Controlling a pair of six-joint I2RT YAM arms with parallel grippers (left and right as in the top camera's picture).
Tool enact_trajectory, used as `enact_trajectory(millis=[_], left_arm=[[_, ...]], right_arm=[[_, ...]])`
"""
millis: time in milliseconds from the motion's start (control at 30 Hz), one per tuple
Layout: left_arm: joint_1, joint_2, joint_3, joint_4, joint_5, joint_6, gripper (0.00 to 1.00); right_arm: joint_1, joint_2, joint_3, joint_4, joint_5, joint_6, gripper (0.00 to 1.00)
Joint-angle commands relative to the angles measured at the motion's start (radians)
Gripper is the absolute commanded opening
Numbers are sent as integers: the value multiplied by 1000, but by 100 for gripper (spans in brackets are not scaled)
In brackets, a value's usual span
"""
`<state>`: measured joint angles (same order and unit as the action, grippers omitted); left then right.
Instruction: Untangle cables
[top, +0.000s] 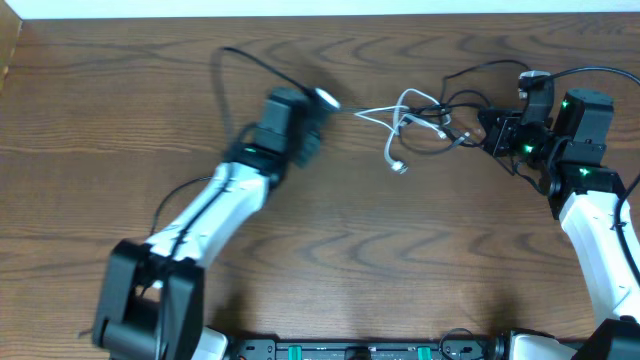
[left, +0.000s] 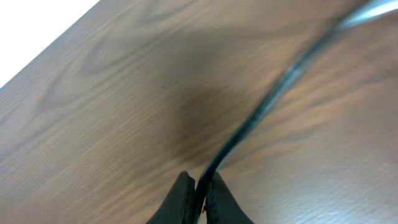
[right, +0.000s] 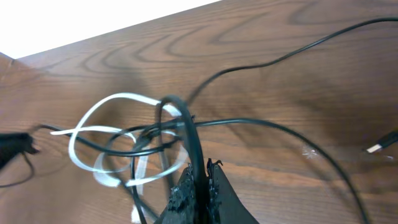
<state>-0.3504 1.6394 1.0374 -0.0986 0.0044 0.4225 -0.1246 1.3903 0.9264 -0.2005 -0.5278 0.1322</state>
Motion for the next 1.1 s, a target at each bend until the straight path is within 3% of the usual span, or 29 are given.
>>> enact_trajectory(millis=[0,233,433,633,800,900,1067], left_arm=[[140,-66,2,-48,-150,-142,8],[401,-140,2,-137,-284,-223,8],[656,-151,2,-151,-286,-342,8],[812,-151,2,-147,-283,-367,7],[824,-151,2,-143,-60,-361,7],[786,-151,2,-140,118,-256,8],[660,-151,2,-166,229,-79,8]], right_arm=[[8,-18,8,2,-2,12,1],[8,-18,8,3,2,11,1],[8,-18,8,2,12,10,1],[3,-18,8,3,47,8,1],[3,-18,8,5,48,8,1],[3,-18,8,5,47,8,1],[3,-18,8,5,47,9,1]])
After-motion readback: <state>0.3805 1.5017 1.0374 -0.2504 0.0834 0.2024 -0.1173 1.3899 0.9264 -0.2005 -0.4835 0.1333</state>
